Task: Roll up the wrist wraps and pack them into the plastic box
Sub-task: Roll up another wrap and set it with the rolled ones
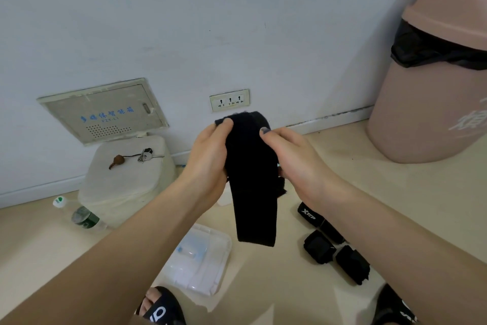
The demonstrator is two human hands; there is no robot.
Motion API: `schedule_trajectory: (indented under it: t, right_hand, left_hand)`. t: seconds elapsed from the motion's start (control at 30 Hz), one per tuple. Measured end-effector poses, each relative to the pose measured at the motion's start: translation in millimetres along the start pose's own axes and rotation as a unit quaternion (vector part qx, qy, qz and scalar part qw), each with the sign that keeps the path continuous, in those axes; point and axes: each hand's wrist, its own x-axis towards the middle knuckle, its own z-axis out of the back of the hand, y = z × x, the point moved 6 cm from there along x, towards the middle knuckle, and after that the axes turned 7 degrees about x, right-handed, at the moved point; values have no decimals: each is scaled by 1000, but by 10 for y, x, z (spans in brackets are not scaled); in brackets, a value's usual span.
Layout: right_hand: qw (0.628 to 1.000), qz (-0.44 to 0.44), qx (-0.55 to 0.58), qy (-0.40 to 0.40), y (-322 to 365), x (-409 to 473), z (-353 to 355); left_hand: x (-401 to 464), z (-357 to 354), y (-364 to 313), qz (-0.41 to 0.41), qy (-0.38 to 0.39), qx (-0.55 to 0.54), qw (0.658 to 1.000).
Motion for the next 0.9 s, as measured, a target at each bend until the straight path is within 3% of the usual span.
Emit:
schedule_trajectory:
  t: [0.1, 0.2, 0.27, 0.43, 0.6, 0.8, 0.9]
  right_hand:
    - [1000, 26, -14, -2, 12, 2, -7]
    - [999, 44, 20, -22, 81, -4, 62]
    - [998, 50, 37, -21, 124, -17, 77]
    - [998, -4, 51, 49, 94, -63, -17]
    - [988, -66, 8, 140, 30, -117, -131]
    - [988, -71, 34, 136, -30, -129, -180]
    - [994, -45, 36, 91, -9, -80, -139]
  left_hand:
    - [46, -4, 91, 33, 26, 34, 999]
    - [22, -33, 153, 2, 87, 158, 984]
    - [-8, -23, 176, -1, 109, 184, 977]
    - [-65, -1, 85, -23, 106, 138, 984]
    - [-33, 88, 39, 55, 52, 26, 997]
    - [-62, 86, 128, 136, 71, -3, 988]
    - [-61, 94, 96, 109, 73, 17, 991]
